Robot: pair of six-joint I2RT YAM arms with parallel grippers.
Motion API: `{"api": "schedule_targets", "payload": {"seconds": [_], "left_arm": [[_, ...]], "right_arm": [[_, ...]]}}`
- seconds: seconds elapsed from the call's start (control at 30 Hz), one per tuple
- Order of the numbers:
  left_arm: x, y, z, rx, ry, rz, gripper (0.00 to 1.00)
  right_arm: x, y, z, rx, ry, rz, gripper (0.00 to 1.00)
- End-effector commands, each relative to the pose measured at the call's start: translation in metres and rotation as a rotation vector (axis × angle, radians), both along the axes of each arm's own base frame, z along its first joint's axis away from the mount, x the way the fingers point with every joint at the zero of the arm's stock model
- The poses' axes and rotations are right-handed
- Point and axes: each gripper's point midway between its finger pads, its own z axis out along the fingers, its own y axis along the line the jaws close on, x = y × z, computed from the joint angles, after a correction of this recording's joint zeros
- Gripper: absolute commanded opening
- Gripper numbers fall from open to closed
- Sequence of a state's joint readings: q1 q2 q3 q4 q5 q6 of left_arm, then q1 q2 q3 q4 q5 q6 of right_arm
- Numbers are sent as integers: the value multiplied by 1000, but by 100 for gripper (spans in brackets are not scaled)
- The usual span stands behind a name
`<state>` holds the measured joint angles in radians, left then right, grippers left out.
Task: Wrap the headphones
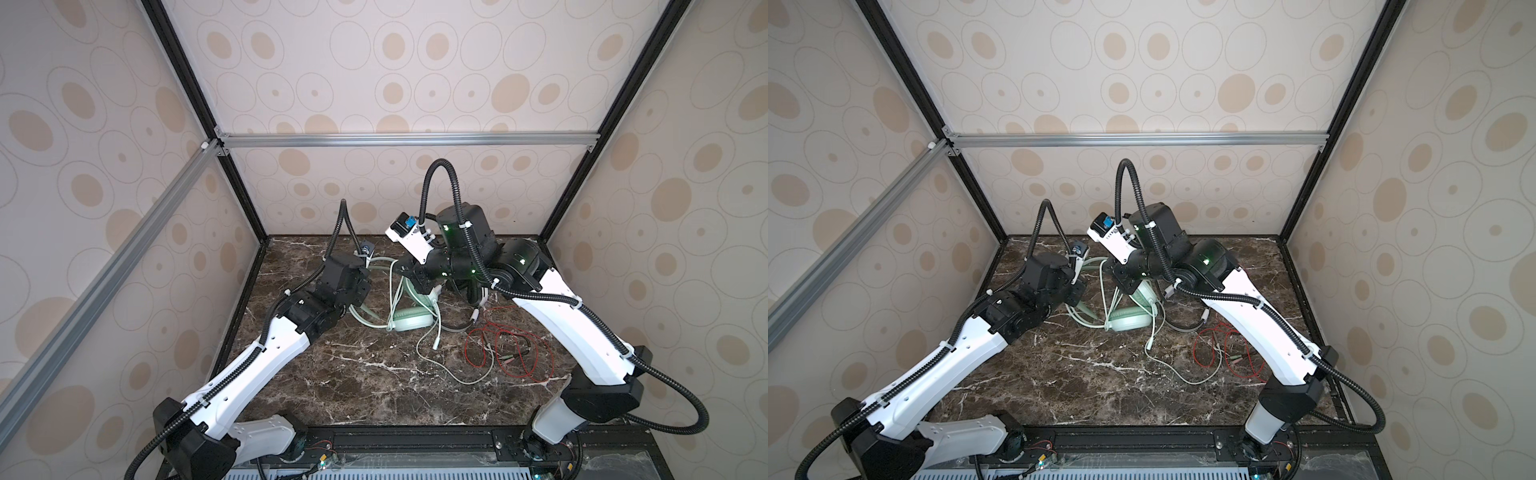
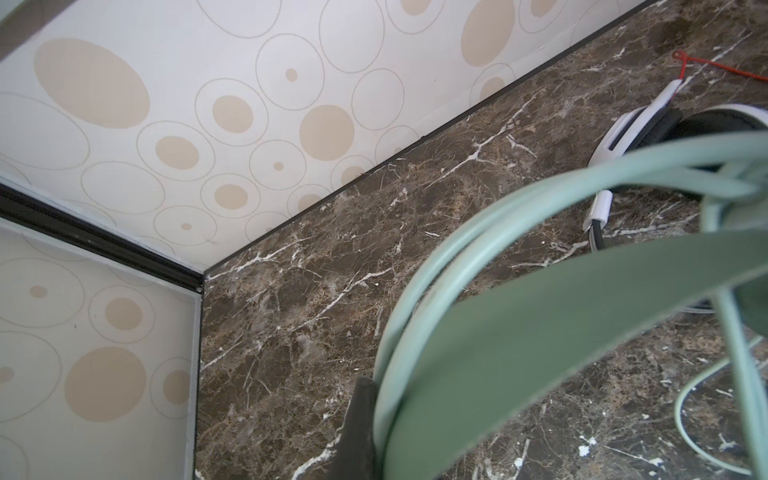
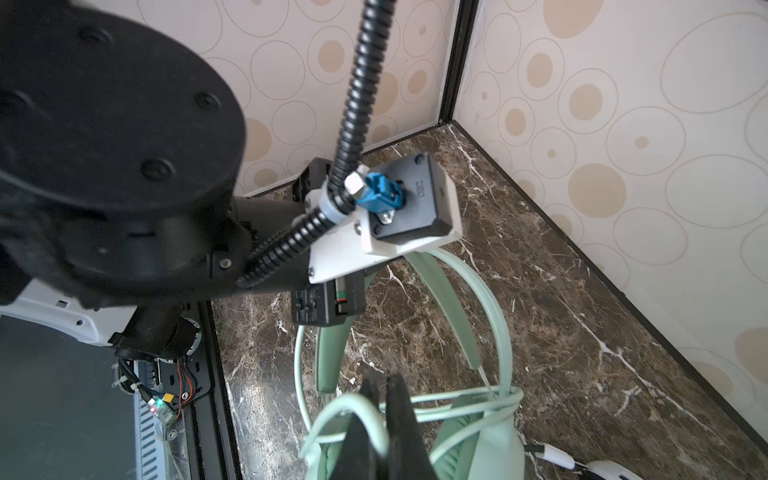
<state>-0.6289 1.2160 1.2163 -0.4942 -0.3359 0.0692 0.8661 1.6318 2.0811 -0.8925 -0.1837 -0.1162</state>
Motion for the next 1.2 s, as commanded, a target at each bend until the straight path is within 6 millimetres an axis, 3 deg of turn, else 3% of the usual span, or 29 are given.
{"api": "schedule_targets", "payload": {"seconds": [0.0, 0.27, 0.73, 1.17], "left_arm": [[0, -4, 6, -33, 9, 21, 0], [2, -4, -15, 22, 66, 26, 0], [-18, -16, 24, 0, -32, -159, 0], [-31, -27, 39, -68, -25, -238, 0]], "right_arm": [[7, 6, 41, 128, -91, -17, 0], [10, 2, 52, 136, -128, -36, 0], [64, -46, 10, -63, -106, -211, 3], [110, -64, -15, 16, -2, -268, 5]]}}
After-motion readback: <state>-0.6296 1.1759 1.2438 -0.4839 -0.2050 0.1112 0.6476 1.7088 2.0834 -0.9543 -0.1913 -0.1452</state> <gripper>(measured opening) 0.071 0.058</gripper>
